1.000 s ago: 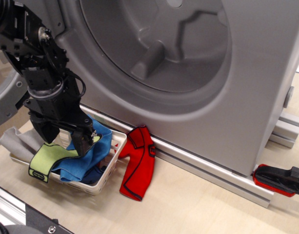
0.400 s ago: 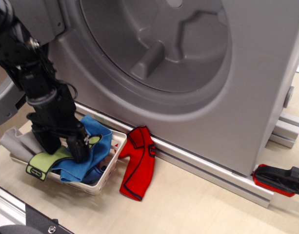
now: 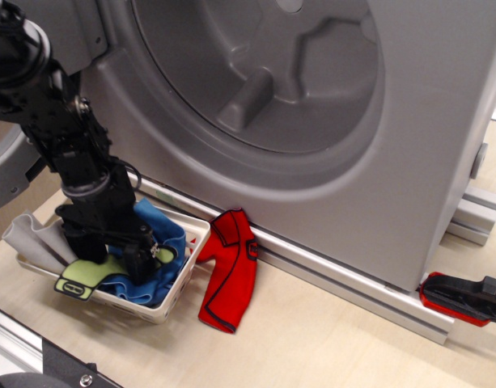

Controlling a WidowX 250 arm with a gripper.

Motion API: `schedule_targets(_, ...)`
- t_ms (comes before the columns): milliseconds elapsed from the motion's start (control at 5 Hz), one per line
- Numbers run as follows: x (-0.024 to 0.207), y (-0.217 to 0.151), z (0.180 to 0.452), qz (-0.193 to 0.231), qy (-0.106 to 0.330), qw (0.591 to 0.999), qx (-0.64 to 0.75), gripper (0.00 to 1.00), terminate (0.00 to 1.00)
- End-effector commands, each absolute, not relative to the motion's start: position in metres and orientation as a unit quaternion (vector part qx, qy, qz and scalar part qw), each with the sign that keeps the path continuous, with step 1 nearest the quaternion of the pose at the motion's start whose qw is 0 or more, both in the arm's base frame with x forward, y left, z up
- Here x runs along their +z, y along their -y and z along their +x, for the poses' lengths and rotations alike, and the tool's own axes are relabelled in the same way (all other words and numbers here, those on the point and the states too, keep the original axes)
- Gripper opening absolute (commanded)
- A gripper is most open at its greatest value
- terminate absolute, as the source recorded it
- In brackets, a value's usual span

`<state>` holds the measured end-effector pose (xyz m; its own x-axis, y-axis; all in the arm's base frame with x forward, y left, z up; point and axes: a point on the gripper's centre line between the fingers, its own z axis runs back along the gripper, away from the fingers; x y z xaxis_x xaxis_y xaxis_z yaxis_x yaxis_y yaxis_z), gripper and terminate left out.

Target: Put clothes in laundry machine

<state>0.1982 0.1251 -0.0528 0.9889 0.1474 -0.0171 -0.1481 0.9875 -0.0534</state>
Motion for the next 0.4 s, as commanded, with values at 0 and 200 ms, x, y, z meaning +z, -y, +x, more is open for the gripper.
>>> schedule_targets(0, -0.042, -0.127, 0.205, 0.011, 0.034, 0.998, 0.060, 0.00, 0.00)
schedule_targets(200, -0.024, -0.125, 0.210, 0.036, 0.055, 0.997, 0.051, 0.00, 0.00)
